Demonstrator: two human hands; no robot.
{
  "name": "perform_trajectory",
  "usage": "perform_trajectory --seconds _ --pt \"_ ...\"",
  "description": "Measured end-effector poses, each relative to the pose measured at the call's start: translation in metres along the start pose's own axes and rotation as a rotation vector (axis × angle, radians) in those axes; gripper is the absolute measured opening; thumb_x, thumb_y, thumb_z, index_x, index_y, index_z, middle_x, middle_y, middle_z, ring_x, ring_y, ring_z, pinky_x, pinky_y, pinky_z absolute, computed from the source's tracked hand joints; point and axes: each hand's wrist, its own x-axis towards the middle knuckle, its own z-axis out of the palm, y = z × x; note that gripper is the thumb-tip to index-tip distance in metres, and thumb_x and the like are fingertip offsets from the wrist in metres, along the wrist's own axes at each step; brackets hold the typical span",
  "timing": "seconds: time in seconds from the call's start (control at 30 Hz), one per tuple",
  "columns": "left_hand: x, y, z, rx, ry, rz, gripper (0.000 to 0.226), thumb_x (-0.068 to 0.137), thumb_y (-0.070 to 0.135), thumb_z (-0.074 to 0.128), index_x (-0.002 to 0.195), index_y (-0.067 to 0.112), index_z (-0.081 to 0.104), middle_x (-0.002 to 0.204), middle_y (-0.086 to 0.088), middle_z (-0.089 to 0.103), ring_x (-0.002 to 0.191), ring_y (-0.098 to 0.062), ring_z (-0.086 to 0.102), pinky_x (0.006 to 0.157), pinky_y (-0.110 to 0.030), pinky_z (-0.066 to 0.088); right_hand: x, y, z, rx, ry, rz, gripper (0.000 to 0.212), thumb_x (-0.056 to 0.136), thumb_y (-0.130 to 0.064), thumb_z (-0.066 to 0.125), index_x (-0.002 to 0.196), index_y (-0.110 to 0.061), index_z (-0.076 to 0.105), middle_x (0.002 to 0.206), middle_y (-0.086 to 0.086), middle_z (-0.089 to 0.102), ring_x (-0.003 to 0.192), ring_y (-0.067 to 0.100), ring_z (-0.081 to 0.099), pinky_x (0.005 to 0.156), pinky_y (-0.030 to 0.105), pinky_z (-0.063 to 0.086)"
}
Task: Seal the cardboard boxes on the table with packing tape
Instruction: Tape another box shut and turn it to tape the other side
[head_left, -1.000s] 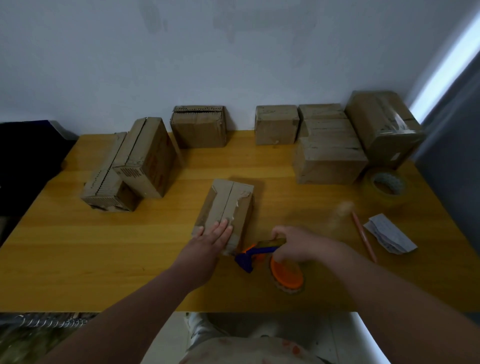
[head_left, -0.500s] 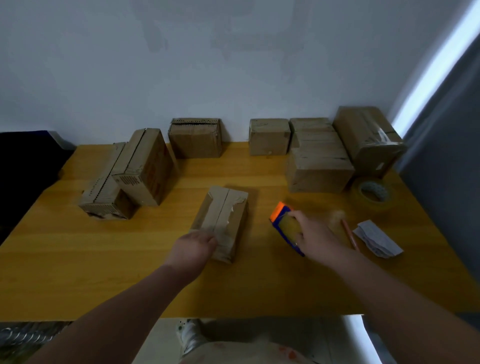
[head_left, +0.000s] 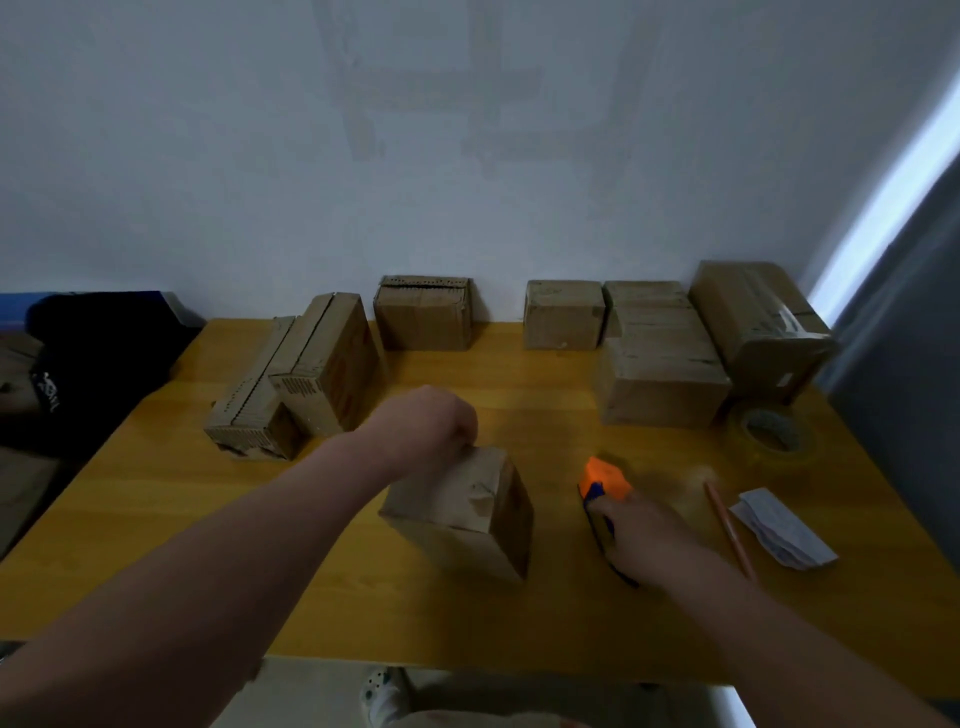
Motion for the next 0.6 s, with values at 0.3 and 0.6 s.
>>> perform_trajectory --seconds 0.3,0.6 --pt "-0.015 0.036 0.041 0.012 0.315 -0.018 0.04 0.092 0.018 0.057 0.132 0.026 0.053 0.131 0.006 0.054 0.117 -0.019 0.052 0.091 -0.031 0.046 0.001 -0.026 0.002 0.486 0.048 -0.228 0.06 0.095 -0.035 0.058 0.149 -0.032 0.032 0.144 -0.004 0.044 0.113 0.013 0.052 0.079 0.021 0.045" --pt "-0.048 0.035 0.1 -0.083 0.5 0.251 0.034 0.091 0.032 0.045 0.108 0.018 0.07 0.108 0.001 0.067 0.091 -0.012 0.063 0.078 -0.024 0.052 -0.02 -0.02 0.003 0.385 0.318 -0.312 0.057 0.098 -0.026 0.052 0.15 -0.033 0.03 0.148 -0.004 0.041 0.137 0.013 0.035 0.106 0.028 0.038"
